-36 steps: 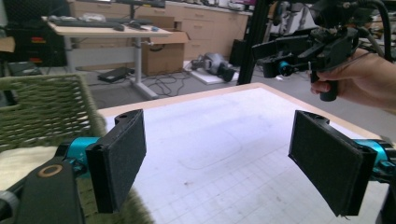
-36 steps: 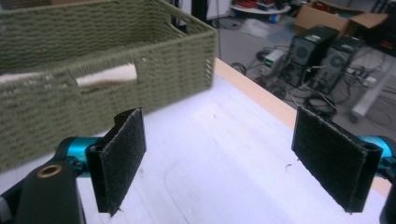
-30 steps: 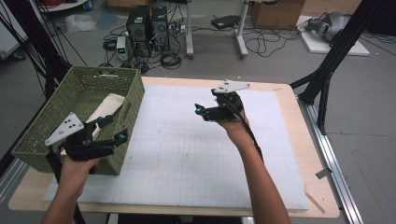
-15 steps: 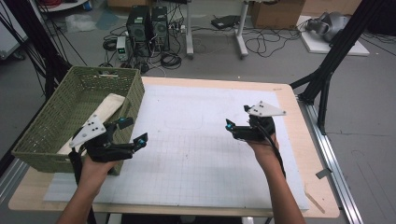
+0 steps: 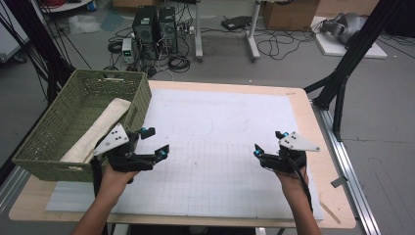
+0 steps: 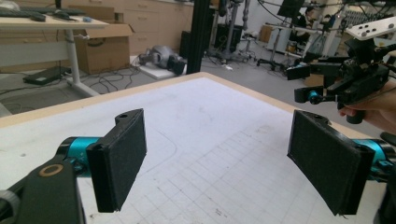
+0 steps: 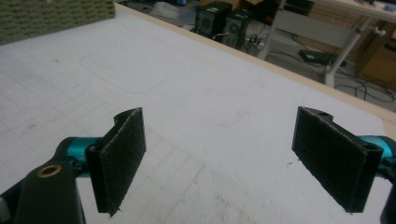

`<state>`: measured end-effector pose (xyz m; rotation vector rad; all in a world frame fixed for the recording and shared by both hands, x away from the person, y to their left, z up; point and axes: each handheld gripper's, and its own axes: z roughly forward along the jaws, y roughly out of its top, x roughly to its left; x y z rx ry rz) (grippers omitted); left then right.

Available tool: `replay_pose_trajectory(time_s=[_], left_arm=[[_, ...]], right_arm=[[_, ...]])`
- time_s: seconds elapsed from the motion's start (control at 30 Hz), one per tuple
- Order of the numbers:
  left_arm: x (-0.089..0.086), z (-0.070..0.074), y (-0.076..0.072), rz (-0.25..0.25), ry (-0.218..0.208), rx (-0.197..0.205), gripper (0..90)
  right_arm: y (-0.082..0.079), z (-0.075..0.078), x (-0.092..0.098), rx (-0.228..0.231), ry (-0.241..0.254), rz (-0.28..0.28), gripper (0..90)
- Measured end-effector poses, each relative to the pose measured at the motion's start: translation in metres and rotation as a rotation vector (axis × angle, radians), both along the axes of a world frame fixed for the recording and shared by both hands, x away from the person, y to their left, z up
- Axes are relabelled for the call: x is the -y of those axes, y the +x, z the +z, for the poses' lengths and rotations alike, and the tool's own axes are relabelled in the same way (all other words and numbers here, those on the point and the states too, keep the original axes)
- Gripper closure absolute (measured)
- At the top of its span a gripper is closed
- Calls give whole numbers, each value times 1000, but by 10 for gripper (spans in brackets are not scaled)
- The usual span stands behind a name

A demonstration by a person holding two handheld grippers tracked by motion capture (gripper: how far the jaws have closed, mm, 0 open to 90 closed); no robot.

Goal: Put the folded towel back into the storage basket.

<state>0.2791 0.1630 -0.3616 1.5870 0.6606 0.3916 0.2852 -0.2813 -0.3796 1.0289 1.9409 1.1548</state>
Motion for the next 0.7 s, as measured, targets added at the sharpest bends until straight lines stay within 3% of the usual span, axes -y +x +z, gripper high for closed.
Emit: replay_pose_trajectory(time_s=[0.27, 0.5, 0.7], left_arm=[[17, -15, 6, -25, 46, -9, 197], [25, -31, 10, -32, 87, -18, 197], [26, -49, 15, -30, 113, -54, 197]], right_arm=[[-11, -20, 19, -30, 42, -44, 161], [-14, -28, 29, -24, 58, -61, 161], [-14, -36, 36, -28, 86, -72, 161]])
